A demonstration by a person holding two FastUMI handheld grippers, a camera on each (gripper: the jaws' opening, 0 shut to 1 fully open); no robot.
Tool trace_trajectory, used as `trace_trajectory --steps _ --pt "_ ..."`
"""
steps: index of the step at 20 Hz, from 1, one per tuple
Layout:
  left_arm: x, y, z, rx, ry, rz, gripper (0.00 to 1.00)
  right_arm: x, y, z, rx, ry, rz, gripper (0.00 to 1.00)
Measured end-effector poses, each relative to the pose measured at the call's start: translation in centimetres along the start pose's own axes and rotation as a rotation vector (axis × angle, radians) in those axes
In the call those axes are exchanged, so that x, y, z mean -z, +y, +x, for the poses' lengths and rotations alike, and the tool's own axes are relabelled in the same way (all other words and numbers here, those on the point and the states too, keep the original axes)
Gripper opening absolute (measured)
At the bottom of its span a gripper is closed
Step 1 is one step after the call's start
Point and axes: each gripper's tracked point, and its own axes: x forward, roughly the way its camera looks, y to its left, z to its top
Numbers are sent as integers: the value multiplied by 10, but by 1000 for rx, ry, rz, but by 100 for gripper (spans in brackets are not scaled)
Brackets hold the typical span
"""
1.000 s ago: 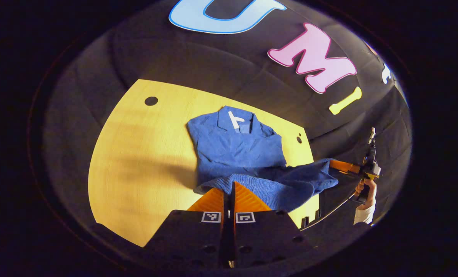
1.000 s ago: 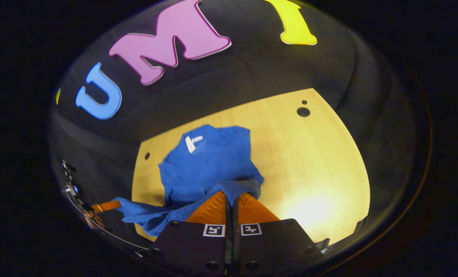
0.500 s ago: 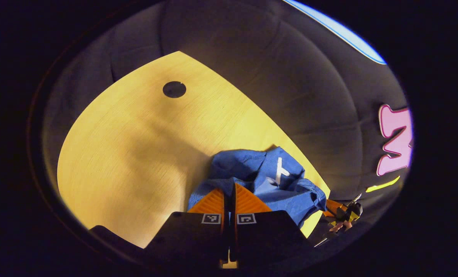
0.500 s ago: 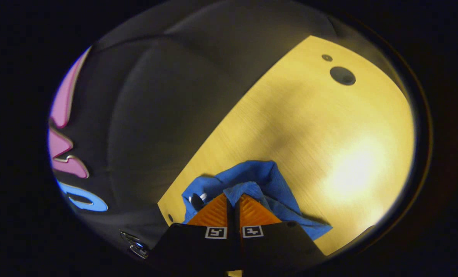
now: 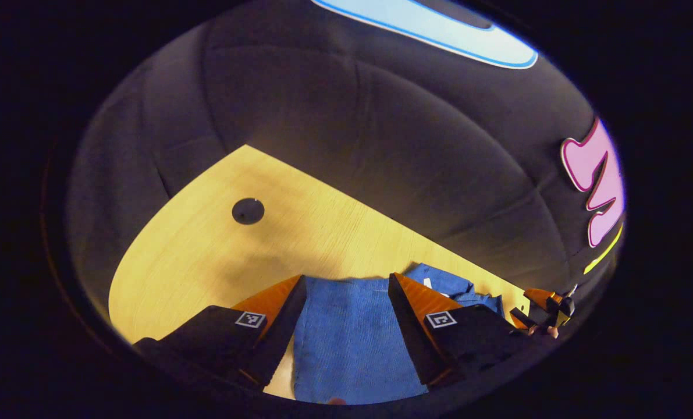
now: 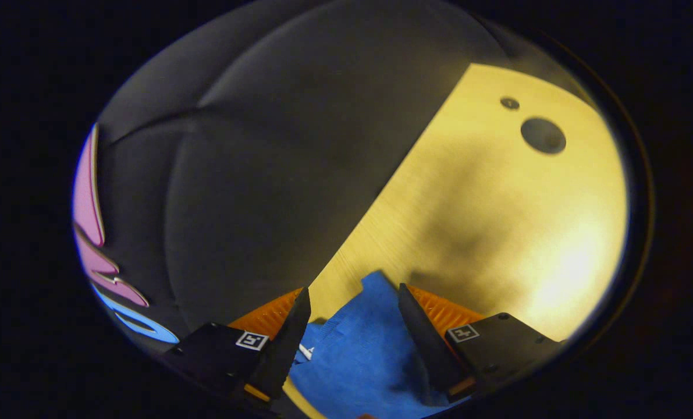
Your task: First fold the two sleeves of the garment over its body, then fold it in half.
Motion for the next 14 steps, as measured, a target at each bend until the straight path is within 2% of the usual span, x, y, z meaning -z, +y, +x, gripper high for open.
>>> trace_trajectory --steps 2,4,8,10,12,14 --pt "1 -20 -29 15 -75 96 83 -4 18 -38 -28 -61 -172 96" --pt "6 -37 -66 16 -165 248 83 -2 39 -86 -64 -120 -323 96" --pt "15 -87 -177 42 -448 505 83 26 83 -206 -129 -267 -583 97" --pt "21 -112 -251 85 -607 563 82 56 107 -269 -170 -328 -668 97" --pt "29 -126 -330 138 -736 594 82 94 130 -330 -221 -359 -702 97" --pt "62 -132 -401 238 -723 582 80 128 151 -394 -293 -386 -711 97"
